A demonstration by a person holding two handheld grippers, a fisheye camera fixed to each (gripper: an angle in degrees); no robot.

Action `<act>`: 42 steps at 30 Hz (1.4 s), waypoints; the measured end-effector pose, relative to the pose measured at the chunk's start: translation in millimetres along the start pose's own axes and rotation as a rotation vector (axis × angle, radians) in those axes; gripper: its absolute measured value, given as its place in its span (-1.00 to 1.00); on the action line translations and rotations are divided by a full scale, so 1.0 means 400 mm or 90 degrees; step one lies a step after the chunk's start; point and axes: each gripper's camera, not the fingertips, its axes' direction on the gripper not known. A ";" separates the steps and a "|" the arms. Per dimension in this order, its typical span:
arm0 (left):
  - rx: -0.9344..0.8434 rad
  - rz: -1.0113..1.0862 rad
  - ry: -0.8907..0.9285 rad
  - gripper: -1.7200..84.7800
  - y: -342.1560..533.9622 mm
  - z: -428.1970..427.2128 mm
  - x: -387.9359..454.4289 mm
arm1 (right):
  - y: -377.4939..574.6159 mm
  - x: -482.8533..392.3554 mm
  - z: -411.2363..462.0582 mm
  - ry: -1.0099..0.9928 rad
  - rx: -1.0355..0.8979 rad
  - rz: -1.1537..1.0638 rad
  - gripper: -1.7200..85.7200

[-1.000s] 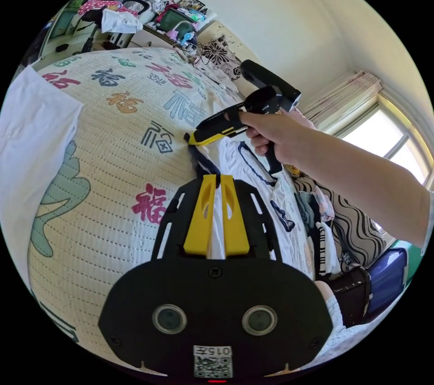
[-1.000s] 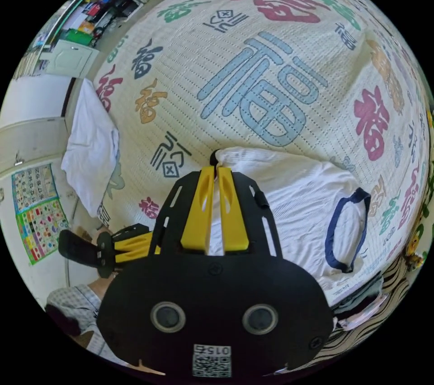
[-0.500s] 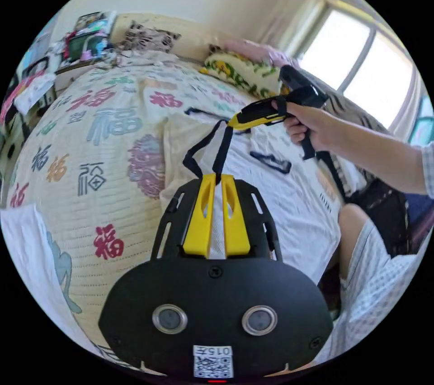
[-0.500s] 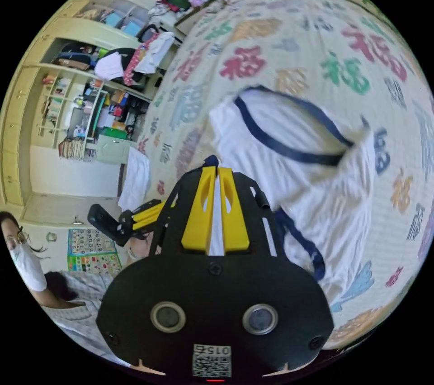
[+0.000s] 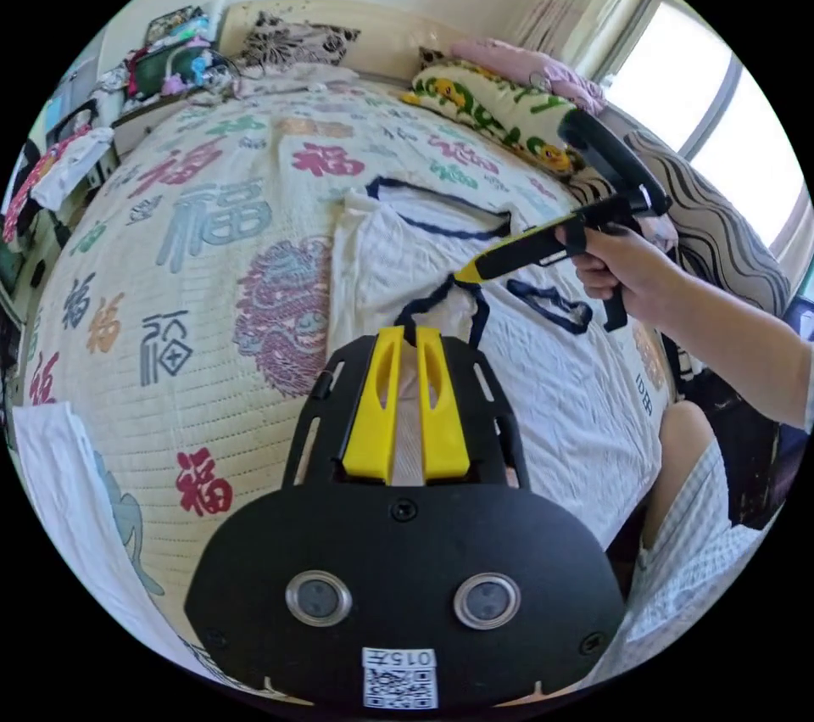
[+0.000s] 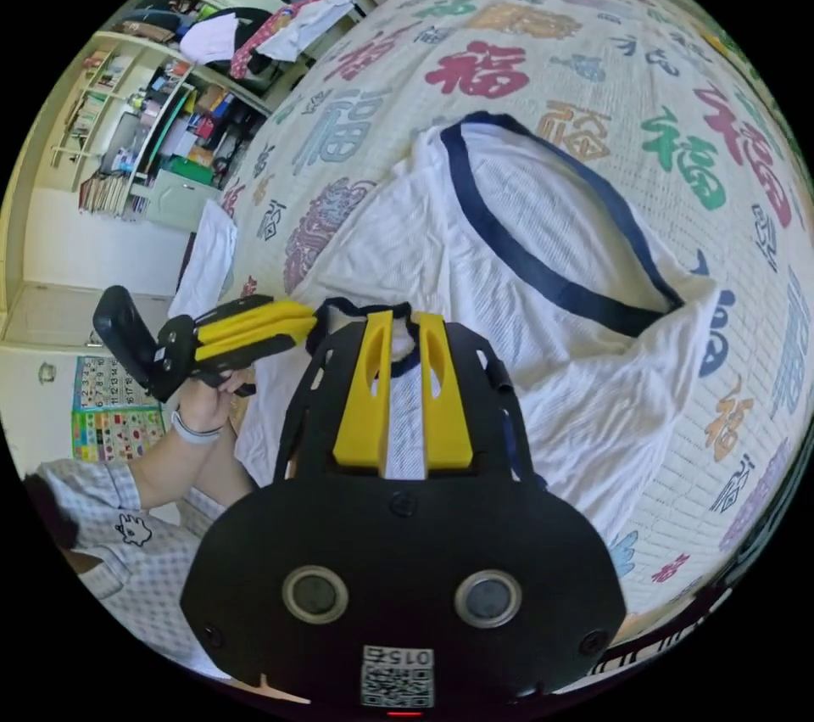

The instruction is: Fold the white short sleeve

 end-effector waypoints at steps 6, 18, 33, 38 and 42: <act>-0.023 0.138 0.011 -0.97 0.011 0.042 0.104 | 0.089 0.060 -0.084 0.010 0.044 0.019 -0.94; 0.033 0.101 -0.004 -0.72 -0.312 0.078 0.030 | 0.182 0.174 -0.351 0.159 0.115 0.060 -0.70; -0.076 0.047 -0.065 -0.95 -0.677 0.356 -0.030 | 0.173 0.399 -0.502 0.152 0.039 0.193 -0.88; -0.134 0.048 -0.014 -0.83 -0.694 0.412 -0.037 | 0.227 0.440 -0.523 0.062 0.055 0.224 -0.79; -0.129 0.078 -0.013 -0.88 -0.672 0.428 -0.023 | 0.262 0.412 -0.516 0.090 0.038 0.167 -0.78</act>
